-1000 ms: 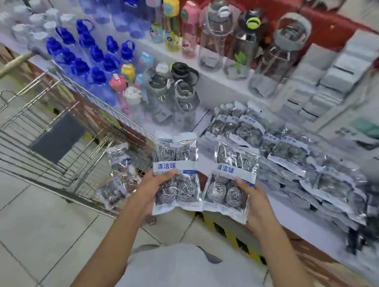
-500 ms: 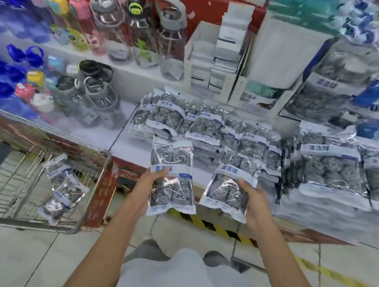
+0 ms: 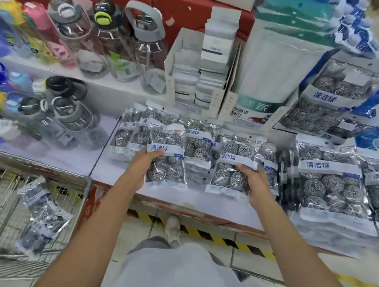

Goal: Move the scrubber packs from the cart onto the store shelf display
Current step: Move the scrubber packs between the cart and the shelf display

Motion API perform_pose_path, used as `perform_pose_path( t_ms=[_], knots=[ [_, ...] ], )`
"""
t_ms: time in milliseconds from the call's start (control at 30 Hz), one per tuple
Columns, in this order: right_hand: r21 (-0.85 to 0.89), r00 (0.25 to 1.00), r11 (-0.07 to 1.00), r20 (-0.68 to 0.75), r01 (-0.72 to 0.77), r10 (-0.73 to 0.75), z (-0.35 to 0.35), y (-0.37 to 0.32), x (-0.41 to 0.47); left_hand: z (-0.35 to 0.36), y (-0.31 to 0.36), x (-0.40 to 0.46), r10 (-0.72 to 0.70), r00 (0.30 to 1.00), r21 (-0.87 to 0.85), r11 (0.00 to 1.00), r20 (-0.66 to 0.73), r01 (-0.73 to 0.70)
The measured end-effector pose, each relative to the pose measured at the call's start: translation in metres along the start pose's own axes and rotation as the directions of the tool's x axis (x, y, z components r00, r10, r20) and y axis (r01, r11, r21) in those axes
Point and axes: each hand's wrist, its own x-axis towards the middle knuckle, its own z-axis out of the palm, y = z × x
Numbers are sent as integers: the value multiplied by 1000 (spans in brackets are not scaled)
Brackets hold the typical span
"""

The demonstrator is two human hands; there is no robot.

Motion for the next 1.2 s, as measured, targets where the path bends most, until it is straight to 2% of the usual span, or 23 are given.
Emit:
perform_pose_path(
  t_ms=[200,467,600,733,833,933,1067,1200],
  knots=[
    [-54,991,995,-110,-78,72,20,-20,43,-2,29,84,-63,992,110,993,112,50],
    [-153,972,976,-197,-156,125,28,-20,96,10,53,137,-92,991,208,976,98,70],
    [-269,967,951,-239,-154,89,28,-18,115,17,64,146,11,999,348,937,35,-22],
    [-397,967,911,-254,-110,6,33,-22,123,23,69,141,154,988,590,797,6,-128],
    [-474,965,875,-258,-96,-34,35,-25,122,22,68,139,208,977,684,705,52,-187],
    [-561,968,824,-241,-76,-74,37,-29,117,19,64,144,212,975,735,650,67,-192],
    [-644,970,765,-202,-28,-134,34,-36,110,18,62,141,259,964,731,647,57,-217],
    [-786,973,618,-132,15,-191,32,-41,96,13,57,138,324,946,754,615,27,-232]
  ],
)
